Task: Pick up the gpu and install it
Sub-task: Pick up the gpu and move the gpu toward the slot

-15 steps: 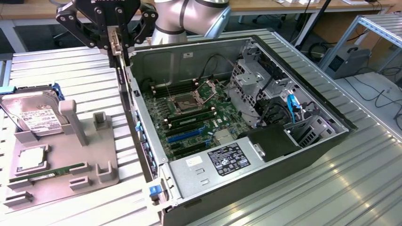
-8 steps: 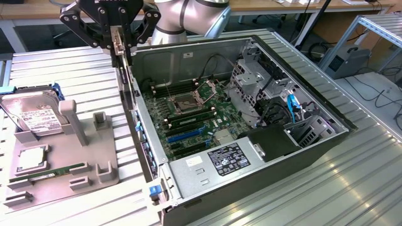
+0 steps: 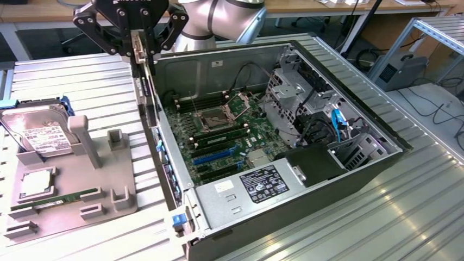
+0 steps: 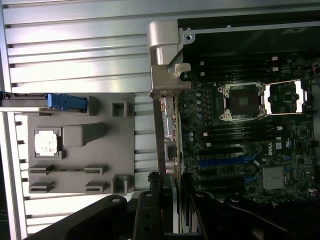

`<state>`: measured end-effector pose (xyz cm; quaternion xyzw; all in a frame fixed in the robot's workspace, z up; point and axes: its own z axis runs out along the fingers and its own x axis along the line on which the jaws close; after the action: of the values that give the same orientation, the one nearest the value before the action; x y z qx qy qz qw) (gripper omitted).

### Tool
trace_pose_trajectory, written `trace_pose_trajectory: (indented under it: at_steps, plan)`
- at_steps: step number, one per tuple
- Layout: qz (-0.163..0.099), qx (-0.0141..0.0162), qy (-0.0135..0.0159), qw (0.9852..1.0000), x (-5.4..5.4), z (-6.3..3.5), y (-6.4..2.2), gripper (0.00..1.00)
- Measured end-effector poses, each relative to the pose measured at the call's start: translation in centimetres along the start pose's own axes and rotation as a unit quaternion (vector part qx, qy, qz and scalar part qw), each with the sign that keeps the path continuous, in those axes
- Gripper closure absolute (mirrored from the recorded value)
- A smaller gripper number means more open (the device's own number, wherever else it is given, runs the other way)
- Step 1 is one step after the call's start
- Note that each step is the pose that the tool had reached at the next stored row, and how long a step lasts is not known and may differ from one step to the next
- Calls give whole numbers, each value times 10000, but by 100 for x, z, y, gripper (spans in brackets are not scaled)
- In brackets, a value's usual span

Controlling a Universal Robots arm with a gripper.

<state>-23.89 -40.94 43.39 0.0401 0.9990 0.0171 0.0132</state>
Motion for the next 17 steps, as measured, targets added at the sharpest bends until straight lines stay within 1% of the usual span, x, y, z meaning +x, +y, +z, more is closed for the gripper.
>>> trace_pose_trajectory:
  at_steps: [7, 17]
  plan:
    - [0, 0, 0, 10000, -29, 2, 2, 73]
    - [0, 0, 0, 10000, -101, 17, 8, 73]
